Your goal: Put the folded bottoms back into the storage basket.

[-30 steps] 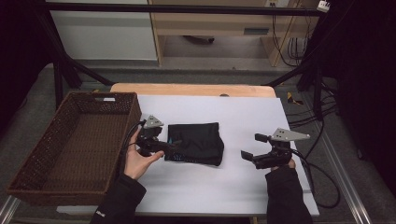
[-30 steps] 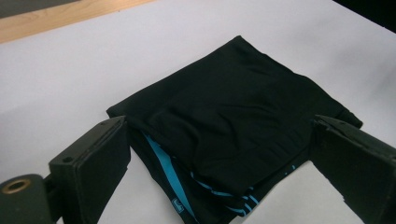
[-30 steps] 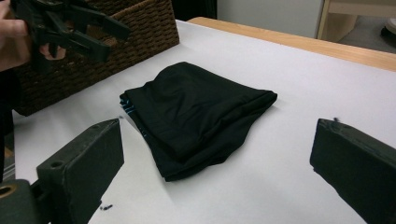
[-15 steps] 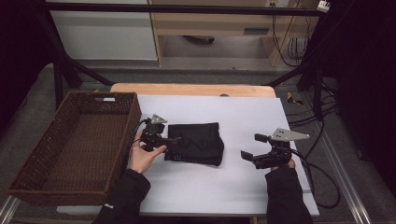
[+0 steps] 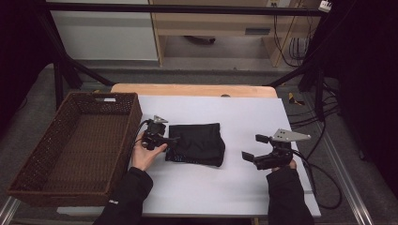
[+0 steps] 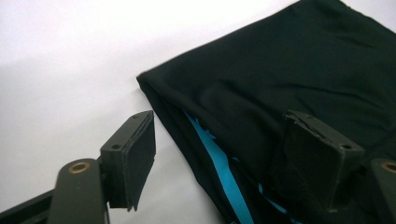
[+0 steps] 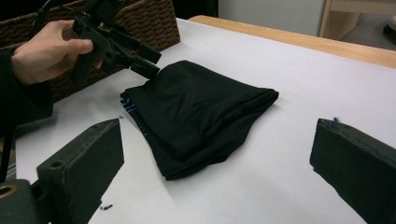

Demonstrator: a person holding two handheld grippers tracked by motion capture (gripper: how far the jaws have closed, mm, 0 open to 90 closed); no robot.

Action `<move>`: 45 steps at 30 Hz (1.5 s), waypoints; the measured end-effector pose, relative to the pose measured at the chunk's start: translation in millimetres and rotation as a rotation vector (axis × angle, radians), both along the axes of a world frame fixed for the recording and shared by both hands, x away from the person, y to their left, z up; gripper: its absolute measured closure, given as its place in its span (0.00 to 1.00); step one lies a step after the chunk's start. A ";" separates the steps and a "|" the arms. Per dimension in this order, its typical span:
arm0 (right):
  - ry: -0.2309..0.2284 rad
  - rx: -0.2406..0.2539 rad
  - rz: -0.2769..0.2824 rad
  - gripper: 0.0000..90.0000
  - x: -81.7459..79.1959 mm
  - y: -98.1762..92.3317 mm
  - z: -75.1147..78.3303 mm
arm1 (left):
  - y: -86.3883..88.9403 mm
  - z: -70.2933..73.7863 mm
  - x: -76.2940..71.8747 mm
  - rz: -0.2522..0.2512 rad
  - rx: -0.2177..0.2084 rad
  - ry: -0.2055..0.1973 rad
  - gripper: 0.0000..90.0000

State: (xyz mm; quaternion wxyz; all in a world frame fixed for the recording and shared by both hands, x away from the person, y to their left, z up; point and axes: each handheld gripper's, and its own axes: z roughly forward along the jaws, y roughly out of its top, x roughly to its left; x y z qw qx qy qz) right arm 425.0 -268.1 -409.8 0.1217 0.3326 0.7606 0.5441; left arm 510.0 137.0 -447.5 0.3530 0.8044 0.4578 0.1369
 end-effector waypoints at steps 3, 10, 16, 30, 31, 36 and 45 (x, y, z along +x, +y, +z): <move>0.001 0.000 0.000 0.03 0.2 -0.3 -0.3 | 1.6 -2.3 2.3 0.018 0.009 0.023 0.34; 0.001 0.001 -0.001 0.03 0.2 -0.4 -0.2 | -0.1 -9.1 5.0 0.020 0.025 0.057 0.36; -0.002 0.001 0.000 0.03 0.1 -0.8 0.1 | -4.6 -13.8 6.6 0.012 -0.008 0.099 0.40; 0.001 0.003 0.001 0.03 0.1 -0.3 0.0 | -1.6 -20.6 5.6 0.047 -0.064 0.111 0.48; 0.002 0.003 0.000 0.03 0.1 -0.3 -0.1 | -2.0 -21.0 4.5 0.047 -0.071 0.110 0.53; 0.002 0.003 0.001 0.03 0.1 -0.3 -0.1 | -3.7 -22.4 2.7 0.047 -0.084 0.104 0.62; 0.004 0.002 0.001 0.03 0.4 -0.1 -0.3 | -6.3 -25.9 0.6 0.058 -0.120 0.101 0.81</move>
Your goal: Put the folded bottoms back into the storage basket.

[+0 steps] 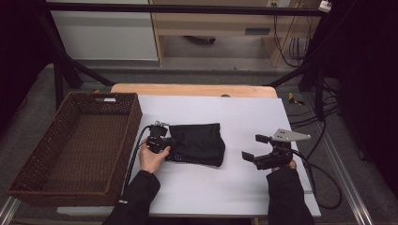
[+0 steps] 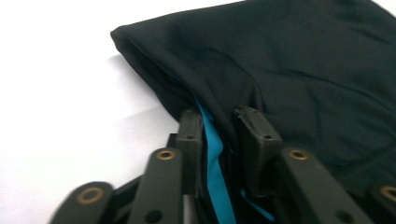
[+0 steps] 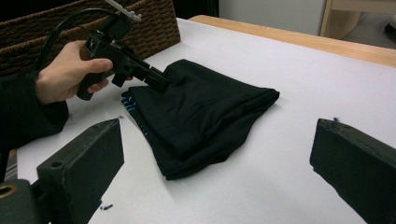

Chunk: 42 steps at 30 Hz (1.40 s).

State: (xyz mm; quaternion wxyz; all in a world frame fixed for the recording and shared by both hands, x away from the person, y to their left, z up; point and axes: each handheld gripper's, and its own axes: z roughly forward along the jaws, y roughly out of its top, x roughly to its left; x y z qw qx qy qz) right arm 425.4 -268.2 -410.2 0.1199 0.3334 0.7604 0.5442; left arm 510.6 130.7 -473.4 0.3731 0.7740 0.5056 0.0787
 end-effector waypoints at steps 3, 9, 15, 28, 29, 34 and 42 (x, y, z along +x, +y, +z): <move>0.001 -0.001 -0.001 0.03 0.1 0.0 -0.1 | 0.9 -1.2 -0.6 0.006 -0.019 0.000 0.84; 0.001 -0.001 -0.001 0.03 0.2 0.0 -0.1 | -1.1 -0.4 -2.1 0.001 -0.007 -0.010 0.87; 0.001 0.002 0.000 0.03 0.4 -0.2 -0.5 | -0.3 -0.3 -1.7 0.004 -0.014 -0.012 0.88; 0.003 0.002 -0.002 0.03 1.0 -0.6 -0.8 | 4.4 3.8 -1.3 -0.002 -0.056 -0.021 0.89; 0.005 0.003 -0.003 0.03 1.0 -0.7 -0.9 | 4.9 5.1 -1.6 -0.005 -0.060 -0.025 0.89; 0.005 0.004 -0.004 0.03 1.0 -1.0 -1.1 | 4.0 13.7 -3.6 -0.018 -0.072 -0.046 0.90; 0.005 0.006 -0.004 0.03 1.0 -1.7 -1.1 | 0.8 25.6 -4.8 -0.031 -0.080 -0.062 0.90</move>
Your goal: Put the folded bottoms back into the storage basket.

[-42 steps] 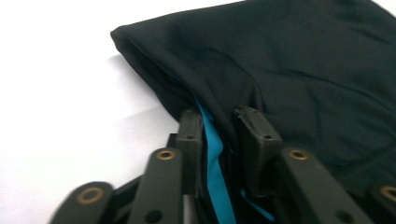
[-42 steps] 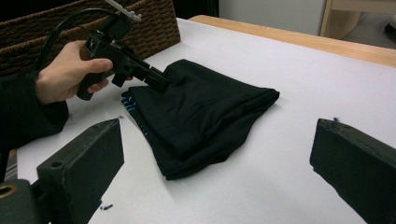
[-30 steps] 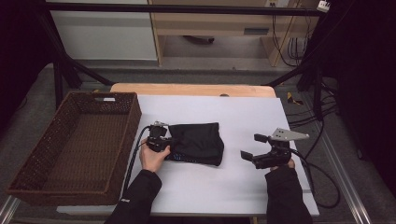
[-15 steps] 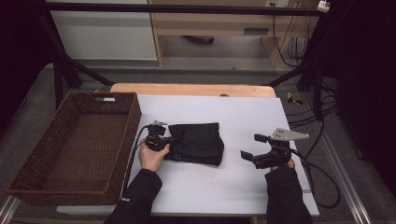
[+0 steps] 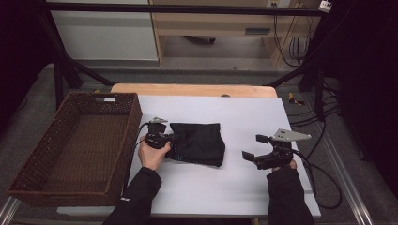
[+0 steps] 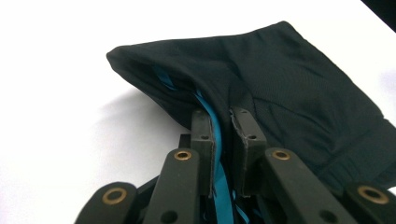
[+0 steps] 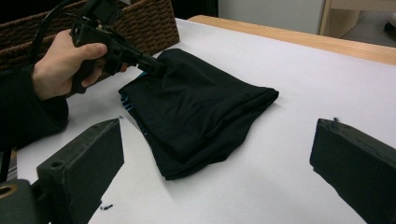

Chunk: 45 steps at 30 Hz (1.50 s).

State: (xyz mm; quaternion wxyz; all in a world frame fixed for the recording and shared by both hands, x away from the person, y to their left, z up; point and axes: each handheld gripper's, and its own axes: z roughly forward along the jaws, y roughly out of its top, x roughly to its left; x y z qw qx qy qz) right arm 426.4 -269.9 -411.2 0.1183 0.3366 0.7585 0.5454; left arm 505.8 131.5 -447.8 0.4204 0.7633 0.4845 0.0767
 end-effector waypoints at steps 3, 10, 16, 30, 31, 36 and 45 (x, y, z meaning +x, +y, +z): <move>0.001 0.000 -0.001 0.03 -0.1 -0.2 -0.1 | -1.3 5.5 -0.9 -0.005 -0.007 -0.009 0.90; 0.002 0.003 -0.002 0.03 0.0 -0.4 0.0 | -6.5 20.7 -5.5 -0.023 -0.018 -0.032 0.90; 0.001 0.006 -0.001 0.03 -0.1 -0.9 0.1 | -10.1 30.6 -7.3 -0.032 -0.020 -0.042 0.90; 0.002 0.009 -0.001 0.03 0.1 -1.6 -0.1 | -22.6 59.9 -18.4 -0.064 -0.016 -0.092 0.91; 0.002 0.009 -0.002 0.03 0.1 -1.5 -0.2 | -23.8 62.3 -19.3 -0.067 -0.015 -0.095 0.91; 0.003 0.007 -0.002 0.03 0.2 -1.4 -0.3 | -28.8 72.5 -22.6 -0.081 -0.006 -0.114 0.91; 0.002 0.006 -0.002 0.03 0.1 -1.5 -0.2 | -36.5 86.3 -26.4 -0.097 0.001 -0.131 0.91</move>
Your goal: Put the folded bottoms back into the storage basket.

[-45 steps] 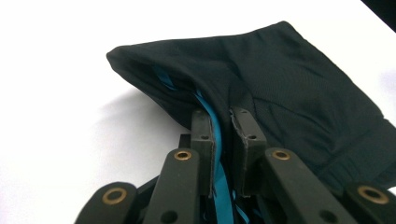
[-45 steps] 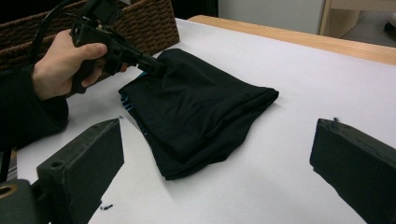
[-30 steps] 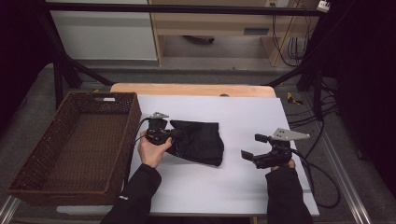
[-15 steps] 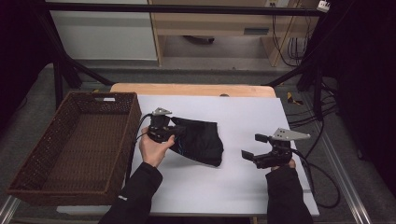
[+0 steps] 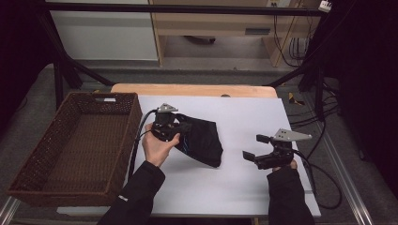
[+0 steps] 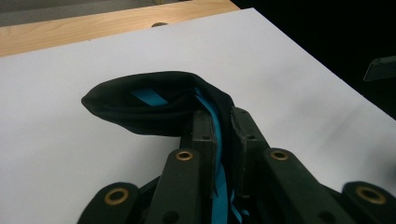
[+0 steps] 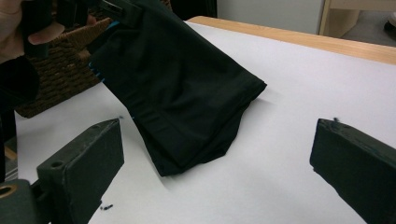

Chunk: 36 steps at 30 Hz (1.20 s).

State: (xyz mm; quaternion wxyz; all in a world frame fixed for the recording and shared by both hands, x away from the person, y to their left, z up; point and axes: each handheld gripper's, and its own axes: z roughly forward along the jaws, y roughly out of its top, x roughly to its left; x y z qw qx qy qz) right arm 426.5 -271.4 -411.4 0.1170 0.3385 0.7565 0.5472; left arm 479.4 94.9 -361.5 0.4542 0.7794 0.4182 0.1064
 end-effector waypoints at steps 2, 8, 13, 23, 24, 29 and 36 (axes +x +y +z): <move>0.000 0.000 0.000 0.03 0.0 0.0 0.0 | -1.0 3.1 -0.9 -0.002 0.000 -0.003 0.91; -0.001 0.000 0.001 0.03 0.1 0.1 0.0 | -3.4 16.4 -6.0 -0.012 0.005 -0.022 0.91; -0.001 0.002 0.000 0.03 -0.2 0.0 0.1 | -5.4 27.1 -11.4 -0.021 0.017 -0.046 0.91; 0.000 0.003 0.001 0.03 -0.4 0.1 0.3 | -2.6 45.6 -19.5 -0.033 0.031 -0.069 0.91; 0.000 0.003 0.001 0.03 -0.4 0.1 0.3 | -2.2 47.1 -20.0 -0.035 0.033 -0.072 0.91; 0.000 0.003 -0.001 0.03 -0.5 -0.1 0.4 | 0.4 57.6 -24.0 -0.040 0.043 -0.086 0.91; -0.001 0.001 -0.001 0.03 -0.2 0.1 0.1 | 3.1 68.0 -29.8 -0.052 0.055 -0.093 0.91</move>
